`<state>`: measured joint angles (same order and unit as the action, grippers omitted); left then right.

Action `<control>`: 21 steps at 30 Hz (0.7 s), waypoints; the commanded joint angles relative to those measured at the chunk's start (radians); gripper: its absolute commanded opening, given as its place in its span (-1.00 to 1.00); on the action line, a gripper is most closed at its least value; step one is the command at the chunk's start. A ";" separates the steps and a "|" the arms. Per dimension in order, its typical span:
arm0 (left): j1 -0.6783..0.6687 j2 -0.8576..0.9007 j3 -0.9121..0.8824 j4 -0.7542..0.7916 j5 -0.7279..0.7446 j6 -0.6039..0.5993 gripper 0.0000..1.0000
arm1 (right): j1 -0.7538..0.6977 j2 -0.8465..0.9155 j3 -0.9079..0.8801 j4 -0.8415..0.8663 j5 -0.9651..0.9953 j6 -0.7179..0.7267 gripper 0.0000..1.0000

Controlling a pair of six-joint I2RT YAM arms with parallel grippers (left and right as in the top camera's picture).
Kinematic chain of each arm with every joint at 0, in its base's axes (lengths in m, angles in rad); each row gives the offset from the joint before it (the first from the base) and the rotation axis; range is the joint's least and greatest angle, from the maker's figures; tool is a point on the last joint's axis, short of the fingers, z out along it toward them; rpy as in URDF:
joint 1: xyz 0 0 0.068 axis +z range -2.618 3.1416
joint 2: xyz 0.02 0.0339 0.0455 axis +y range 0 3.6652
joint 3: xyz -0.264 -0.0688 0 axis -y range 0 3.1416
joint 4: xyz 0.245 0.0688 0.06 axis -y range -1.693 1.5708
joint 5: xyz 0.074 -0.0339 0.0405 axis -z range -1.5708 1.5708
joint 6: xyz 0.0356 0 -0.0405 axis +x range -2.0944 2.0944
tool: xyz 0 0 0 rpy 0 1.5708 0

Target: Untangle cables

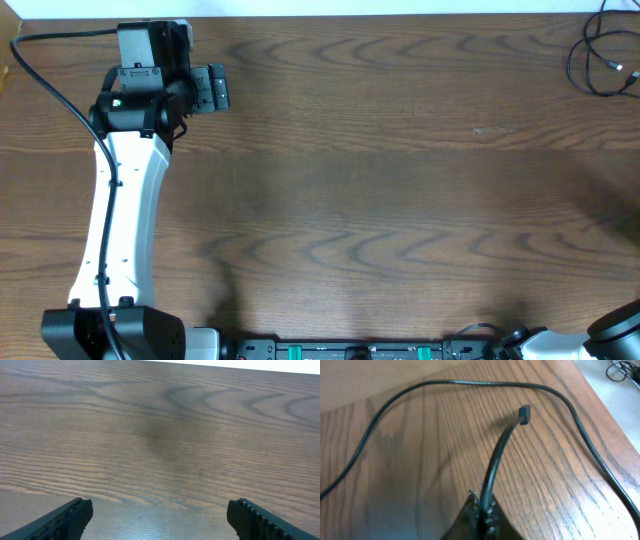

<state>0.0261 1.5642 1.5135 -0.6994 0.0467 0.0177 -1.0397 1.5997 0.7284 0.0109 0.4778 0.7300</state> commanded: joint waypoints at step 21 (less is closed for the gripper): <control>0.004 -0.001 0.003 0.000 -0.006 -0.015 0.84 | 0.140 0.006 -0.002 0.059 -0.448 -0.402 0.99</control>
<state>0.0261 1.5639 1.5135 -0.6994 0.0463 0.0177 -0.9497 1.6009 0.7284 0.0551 0.1169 0.5045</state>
